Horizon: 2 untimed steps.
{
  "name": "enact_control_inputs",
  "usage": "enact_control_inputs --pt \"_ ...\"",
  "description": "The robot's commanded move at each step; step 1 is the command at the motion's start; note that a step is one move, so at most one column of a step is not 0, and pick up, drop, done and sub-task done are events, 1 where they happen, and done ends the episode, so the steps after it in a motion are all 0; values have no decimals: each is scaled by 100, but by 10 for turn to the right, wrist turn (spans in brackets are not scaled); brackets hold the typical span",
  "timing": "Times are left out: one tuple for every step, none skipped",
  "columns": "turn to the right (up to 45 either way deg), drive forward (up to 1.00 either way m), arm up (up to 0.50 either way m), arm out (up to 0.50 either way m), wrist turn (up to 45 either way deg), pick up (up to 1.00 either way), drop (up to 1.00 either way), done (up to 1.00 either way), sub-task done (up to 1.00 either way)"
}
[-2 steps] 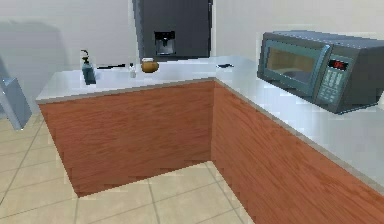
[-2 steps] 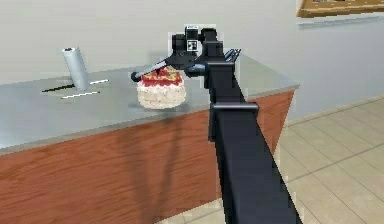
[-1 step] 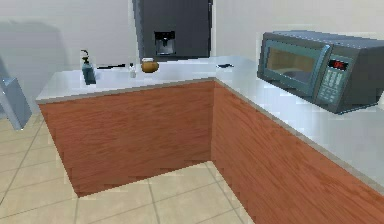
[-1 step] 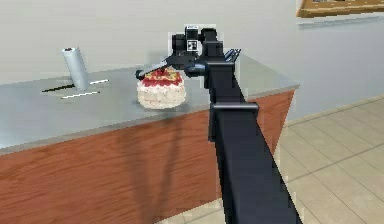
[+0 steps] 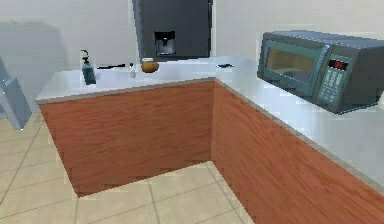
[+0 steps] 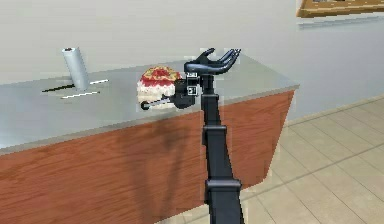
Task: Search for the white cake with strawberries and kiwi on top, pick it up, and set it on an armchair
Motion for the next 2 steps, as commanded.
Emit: enact_control_inputs --pt "0 0 0 0 0 100 0 0 0" --pt "0 0 10 0 0 0 0 0 0"
